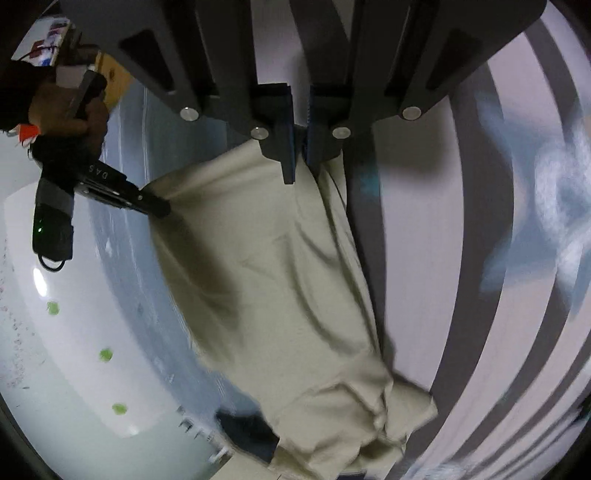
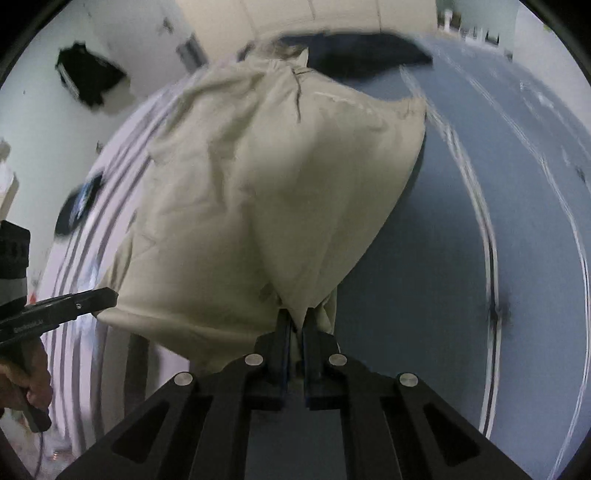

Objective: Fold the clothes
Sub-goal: 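Lift the khaki jacket by its hem with both grippers and shake it out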

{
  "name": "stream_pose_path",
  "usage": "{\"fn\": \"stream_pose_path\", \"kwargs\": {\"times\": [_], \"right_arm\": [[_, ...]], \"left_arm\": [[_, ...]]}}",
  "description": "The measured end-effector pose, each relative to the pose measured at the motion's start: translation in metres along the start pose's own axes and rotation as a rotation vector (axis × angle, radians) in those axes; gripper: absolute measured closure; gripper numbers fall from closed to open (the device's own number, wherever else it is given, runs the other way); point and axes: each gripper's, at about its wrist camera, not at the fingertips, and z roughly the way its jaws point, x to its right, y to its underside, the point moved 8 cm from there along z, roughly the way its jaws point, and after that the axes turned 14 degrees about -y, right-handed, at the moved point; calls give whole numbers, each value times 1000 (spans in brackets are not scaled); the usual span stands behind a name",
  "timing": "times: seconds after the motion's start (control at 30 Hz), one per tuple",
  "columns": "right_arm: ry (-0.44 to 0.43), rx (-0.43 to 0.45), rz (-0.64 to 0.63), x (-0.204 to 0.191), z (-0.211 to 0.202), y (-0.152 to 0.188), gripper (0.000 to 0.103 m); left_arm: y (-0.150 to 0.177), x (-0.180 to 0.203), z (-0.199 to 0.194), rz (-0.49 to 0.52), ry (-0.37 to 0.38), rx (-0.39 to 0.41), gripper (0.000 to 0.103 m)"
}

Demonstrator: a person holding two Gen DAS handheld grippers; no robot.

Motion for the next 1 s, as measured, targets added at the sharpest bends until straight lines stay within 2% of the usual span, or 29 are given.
{"fn": "stream_pose_path", "kwargs": {"times": [0.1,0.13,0.17,0.2,0.27,0.37,0.43,0.5,0.57,0.6,0.73,0.87,1.0], "right_arm": [[0,-111,15,-12,-9,64,97],[10,-120,6,-15,-12,72,93],[24,-110,3,-14,-17,71,93],[38,-100,0,-13,-22,70,90],[77,-59,3,-7,-32,59,68],[121,56,28,15,-45,16,56],[157,113,36,23,-48,-9,49],[182,171,38,41,-42,-36,43],[186,189,75,63,-26,-69,35],[171,179,105,74,-13,-87,34],[146,158,209,108,20,-120,34],[117,157,294,133,36,-144,34],[100,175,298,138,51,-157,34]], "left_arm": [[28,-7,-13,-42,-62,-31,93],[30,-13,-17,-61,-94,-36,86],[28,-22,-23,-82,-131,-33,73],[26,-27,-28,-94,-155,-21,68],[13,-43,-45,-138,-201,40,62],[-34,-62,-64,-160,-262,161,53],[-79,-71,-63,-151,-302,213,50],[-127,-75,-58,-127,-304,266,49],[-165,-78,-43,-117,-309,297,46],[-188,-81,-30,-114,-286,294,46],[-276,-95,4,-162,-218,284,45],[-351,-93,46,-131,-266,279,38],[-390,-95,97,-84,-305,171,38]]}}
